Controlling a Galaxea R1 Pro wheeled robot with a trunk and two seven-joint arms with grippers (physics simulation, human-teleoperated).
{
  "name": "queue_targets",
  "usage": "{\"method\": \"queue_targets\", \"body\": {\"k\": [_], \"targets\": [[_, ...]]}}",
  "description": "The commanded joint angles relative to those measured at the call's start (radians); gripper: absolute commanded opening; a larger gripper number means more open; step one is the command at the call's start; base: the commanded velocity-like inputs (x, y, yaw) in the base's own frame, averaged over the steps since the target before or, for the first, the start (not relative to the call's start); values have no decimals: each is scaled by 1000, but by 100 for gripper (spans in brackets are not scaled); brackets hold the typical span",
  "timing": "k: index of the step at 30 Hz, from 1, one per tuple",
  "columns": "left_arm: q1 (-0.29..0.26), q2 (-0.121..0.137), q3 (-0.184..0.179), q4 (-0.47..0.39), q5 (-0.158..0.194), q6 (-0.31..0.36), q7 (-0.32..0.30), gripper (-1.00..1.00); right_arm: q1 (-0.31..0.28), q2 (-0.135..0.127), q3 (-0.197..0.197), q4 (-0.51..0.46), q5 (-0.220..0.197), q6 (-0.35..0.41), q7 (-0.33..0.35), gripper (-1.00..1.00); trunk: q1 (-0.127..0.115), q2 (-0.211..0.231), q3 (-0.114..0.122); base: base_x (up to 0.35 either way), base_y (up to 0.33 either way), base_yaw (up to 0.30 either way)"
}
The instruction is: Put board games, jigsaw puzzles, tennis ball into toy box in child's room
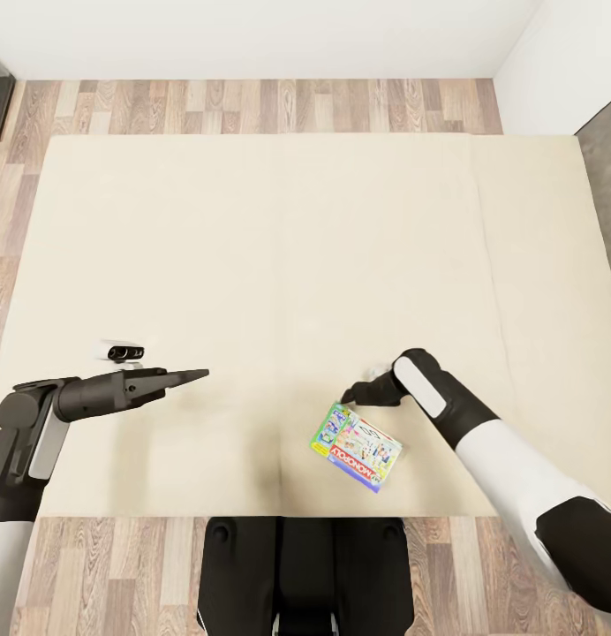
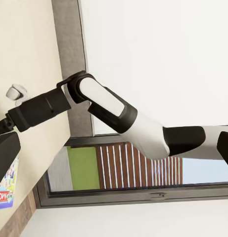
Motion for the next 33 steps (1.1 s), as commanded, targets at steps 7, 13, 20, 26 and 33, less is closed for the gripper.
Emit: {"method": "queue_targets", "body": {"k": [7,13,20,26,33], "targets": [[0,-1,-3,0,0,11,-4,100,13,-17,11,-3,-12,1,-6,100,1,-2,-1,0,0,0],[0,-1,-2,0,0,11,-4,100,22,-33,13,-4,-12,1,16,100,1,-2,-1,0,0,0],[0,-1,0,0,0,11,-4,100,39,-46,42,-22,-9,1,95,100,1,-2,-1,0,0,0],[0,1,1,0,0,11,-4,100,64,-49,133,-44,-5,1,118,100,1,-2,-1,0,0,0],[0,1,0,0,-1,11,-4,100,68,-47,158,-56,-8,1,122,100,1,-2,-1,0,0,0]]}}
